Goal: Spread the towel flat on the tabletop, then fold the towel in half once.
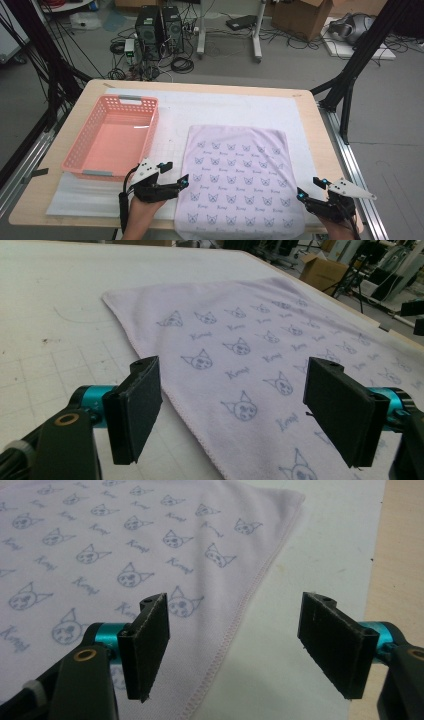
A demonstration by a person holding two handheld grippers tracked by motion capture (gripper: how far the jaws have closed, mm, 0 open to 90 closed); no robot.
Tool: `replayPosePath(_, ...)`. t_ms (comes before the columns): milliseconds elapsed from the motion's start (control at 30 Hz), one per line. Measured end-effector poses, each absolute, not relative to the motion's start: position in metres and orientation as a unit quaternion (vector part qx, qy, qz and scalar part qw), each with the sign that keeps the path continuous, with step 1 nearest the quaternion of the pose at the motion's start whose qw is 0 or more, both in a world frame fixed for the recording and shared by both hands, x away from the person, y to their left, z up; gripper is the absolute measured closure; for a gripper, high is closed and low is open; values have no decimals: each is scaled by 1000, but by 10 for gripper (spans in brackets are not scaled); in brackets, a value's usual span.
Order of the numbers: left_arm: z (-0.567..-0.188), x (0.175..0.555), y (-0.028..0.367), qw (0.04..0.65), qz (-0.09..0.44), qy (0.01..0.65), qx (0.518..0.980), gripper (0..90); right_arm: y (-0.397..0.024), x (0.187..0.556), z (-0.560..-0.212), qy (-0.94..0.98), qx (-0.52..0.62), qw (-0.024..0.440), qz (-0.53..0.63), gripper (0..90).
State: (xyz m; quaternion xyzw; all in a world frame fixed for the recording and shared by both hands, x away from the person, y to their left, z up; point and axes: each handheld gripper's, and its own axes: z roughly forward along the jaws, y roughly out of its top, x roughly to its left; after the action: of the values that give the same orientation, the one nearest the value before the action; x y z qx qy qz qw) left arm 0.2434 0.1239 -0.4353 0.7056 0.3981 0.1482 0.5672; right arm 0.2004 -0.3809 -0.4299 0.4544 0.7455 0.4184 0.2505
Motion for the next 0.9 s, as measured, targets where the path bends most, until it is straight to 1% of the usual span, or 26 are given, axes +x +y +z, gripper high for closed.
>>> replayPosePath(200,-436,247,121,566,139,398,708,244,-382,203,-430,743,456,249,421,274)
replayPosePath(433,-436,262,119,563,132,399,712,274,-379,214,-435,749,464,232,412,275)
replayPosePath(633,-439,288,108,550,115,410,719,279,-380,233,-436,754,467,222,405,276)
replayPosePath(767,-441,303,101,545,118,419,716,287,-383,249,-438,753,478,205,404,276)
replayPosePath(800,-441,307,101,542,119,422,717,302,-385,253,-438,753,480,201,404,276)
replayPosePath(900,-439,316,97,530,122,425,723,305,-386,266,-439,749,485,191,409,282)
